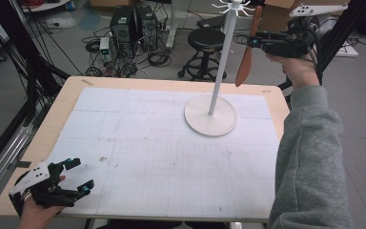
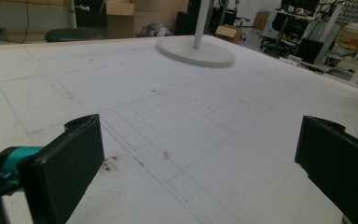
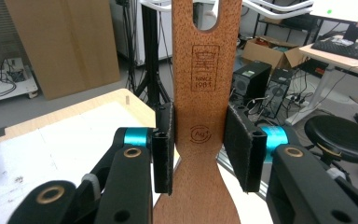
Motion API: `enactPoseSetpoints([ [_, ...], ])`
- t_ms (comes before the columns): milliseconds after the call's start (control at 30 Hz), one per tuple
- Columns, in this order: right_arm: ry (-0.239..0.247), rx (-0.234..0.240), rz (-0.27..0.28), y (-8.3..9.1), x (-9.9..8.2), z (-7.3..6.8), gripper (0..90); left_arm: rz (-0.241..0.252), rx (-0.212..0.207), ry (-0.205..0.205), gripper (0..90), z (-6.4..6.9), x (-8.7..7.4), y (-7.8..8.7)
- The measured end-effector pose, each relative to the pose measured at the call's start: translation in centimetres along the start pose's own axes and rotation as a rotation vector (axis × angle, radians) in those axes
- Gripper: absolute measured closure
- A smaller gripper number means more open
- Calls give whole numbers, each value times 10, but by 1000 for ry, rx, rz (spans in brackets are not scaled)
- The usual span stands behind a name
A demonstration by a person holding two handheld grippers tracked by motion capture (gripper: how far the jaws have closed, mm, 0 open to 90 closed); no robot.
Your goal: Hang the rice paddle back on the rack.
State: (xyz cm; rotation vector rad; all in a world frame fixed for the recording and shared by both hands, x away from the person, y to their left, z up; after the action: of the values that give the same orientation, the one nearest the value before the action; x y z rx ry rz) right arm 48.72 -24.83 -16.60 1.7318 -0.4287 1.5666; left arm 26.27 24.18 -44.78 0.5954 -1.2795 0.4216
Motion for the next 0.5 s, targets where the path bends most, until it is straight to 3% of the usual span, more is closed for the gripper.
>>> enactPoseSetpoints([
  [500, -2, 0, -5, -14, 0, 1, 645, 0, 7, 4, 18, -1, 0, 1],
])
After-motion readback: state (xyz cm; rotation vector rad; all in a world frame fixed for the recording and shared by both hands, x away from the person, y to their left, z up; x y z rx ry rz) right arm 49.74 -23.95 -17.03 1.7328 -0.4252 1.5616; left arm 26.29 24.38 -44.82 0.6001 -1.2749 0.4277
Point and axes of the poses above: each handheld gripper's, and its own axes: y roughly backward along the jaws, x roughly out of its top, z roughly to its right, the point moved 8 cm from there along -y, roughly forward along the jaws, and after that the axes turned 3 degrees about -x, right-handed, at the moved point
